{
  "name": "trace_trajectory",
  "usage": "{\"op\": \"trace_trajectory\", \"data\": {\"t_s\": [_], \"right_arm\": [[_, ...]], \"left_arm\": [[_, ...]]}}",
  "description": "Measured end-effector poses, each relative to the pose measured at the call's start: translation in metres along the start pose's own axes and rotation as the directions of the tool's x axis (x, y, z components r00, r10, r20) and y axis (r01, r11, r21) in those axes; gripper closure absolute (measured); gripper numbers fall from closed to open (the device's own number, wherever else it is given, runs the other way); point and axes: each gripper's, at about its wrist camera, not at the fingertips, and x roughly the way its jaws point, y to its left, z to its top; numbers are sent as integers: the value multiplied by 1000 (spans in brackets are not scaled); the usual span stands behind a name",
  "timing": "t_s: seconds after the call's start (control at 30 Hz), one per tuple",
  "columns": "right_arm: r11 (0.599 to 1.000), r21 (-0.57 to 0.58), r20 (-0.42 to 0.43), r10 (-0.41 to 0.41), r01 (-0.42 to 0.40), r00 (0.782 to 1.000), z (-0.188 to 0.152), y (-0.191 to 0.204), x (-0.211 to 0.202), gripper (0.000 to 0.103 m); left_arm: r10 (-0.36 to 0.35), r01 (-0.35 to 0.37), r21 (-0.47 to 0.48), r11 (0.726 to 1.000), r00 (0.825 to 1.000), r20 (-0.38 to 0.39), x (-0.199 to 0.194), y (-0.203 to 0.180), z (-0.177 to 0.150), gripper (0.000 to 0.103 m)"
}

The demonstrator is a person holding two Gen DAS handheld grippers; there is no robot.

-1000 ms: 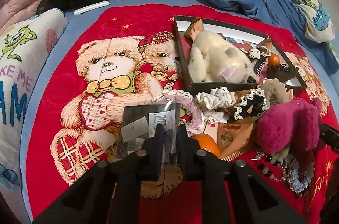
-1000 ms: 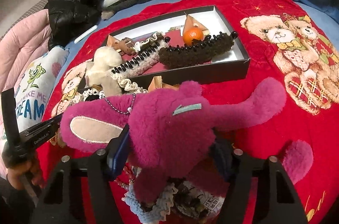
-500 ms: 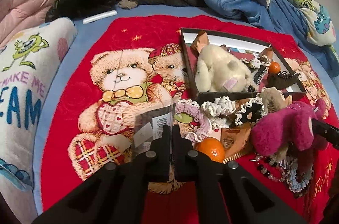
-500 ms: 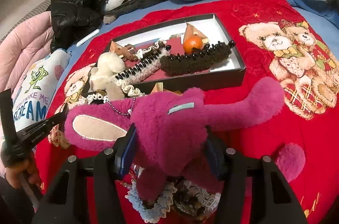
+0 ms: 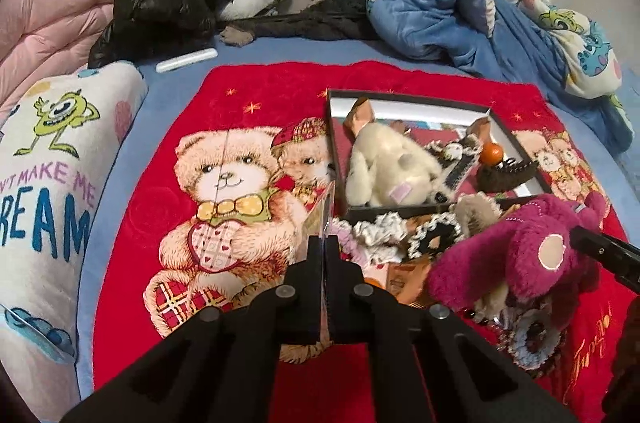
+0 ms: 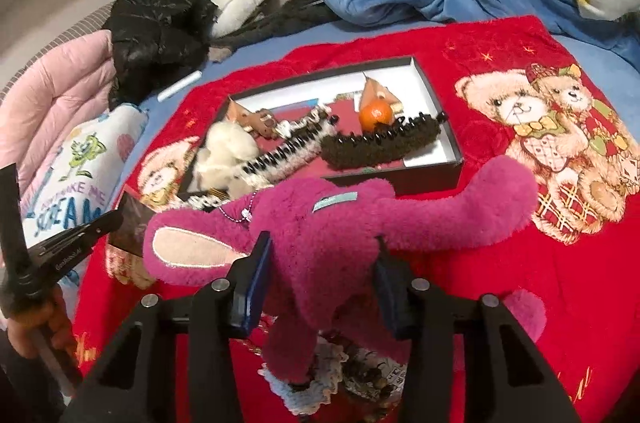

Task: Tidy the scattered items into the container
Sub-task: 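Carry the pink plush with the right gripper while the left carries the package over the box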

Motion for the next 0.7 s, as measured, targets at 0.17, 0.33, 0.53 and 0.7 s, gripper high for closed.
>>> {"op": "trace_trajectory", "data": {"t_s": [0.17, 0.33, 0.53, 0.7], "right_arm": [[1000, -11, 36, 6, -6, 999, 4, 8, -13, 59], [1000, -17, 63, 10, -8, 998, 9, 11, -25, 59], [1000, -24, 112, 8, -6, 994, 16, 17, -44, 59], [999, -43, 160, 10, -3, 987, 24, 26, -67, 59]], "left_arm": [[-8, 8, 6, 1000, 1000, 25, -13, -7, 5, 102], [-19, 19, -1, 1000, 998, 53, -27, -12, 11, 102], [-3, 3, -9, 1000, 995, 95, -50, -20, 21, 102], [0, 2, -18, 1000, 992, 127, -74, -26, 32, 102]]}}
